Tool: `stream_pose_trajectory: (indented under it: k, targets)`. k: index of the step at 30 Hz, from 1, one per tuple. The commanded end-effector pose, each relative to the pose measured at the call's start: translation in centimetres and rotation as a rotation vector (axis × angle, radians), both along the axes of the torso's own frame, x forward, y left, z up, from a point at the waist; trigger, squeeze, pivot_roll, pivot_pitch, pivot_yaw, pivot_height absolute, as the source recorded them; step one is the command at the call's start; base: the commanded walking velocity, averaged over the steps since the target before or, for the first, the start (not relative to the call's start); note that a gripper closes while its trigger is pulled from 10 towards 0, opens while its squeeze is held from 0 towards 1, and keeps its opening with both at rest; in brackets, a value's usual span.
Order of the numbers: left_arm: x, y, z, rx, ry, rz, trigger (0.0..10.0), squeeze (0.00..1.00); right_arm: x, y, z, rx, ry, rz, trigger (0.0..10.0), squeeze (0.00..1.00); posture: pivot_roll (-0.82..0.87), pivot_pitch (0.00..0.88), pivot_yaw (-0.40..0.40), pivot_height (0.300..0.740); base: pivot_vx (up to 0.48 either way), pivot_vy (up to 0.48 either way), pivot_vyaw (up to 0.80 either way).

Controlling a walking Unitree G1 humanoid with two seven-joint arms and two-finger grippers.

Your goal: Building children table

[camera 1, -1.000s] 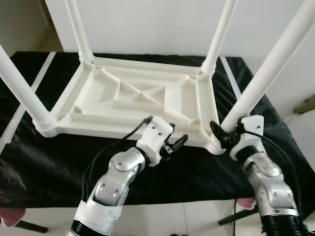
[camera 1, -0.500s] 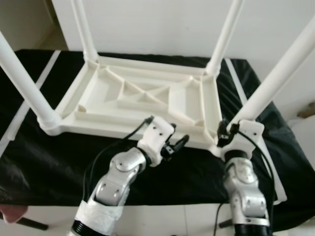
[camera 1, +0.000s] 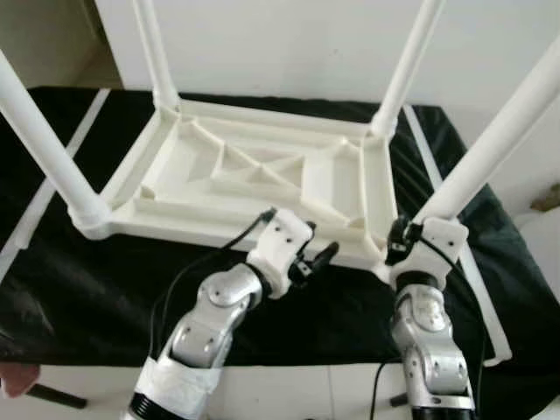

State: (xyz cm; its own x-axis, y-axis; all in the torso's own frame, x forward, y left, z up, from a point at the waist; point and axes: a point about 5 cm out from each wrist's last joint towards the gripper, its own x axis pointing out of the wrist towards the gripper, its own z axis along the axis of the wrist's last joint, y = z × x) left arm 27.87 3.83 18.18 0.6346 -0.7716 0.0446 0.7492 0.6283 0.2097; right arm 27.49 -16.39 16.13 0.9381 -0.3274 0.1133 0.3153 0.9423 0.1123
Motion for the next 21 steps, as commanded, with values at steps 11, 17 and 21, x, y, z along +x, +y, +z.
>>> stream_pose_trajectory:
  k: [11,17,21]
  targets:
    - [-0.2,-0.1,-0.2,-0.004,0.015,0.011,10.0,0.0,-0.6,-0.8,-0.8,0.007,0.024,0.043,10.0,1.0,-0.08,0.136,-0.058,0.74,0.0,0.0,0.0]
    - [-0.1,-0.1,-0.2,-0.006,0.014,0.014,10.0,0.0,-0.4,-2.2,-1.0,-0.051,0.039,0.144,10.0,1.0,-0.08,0.14,-0.055,0.74,0.0,0.0,0.0]
    - [-0.2,-0.1,-0.1,-0.008,0.015,0.012,10.0,0.0,0.1,-2.5,-1.0,-0.071,0.04,0.266,10.0,1.0,-0.09,0.143,-0.054,0.74,0.0,0.0,0.0]
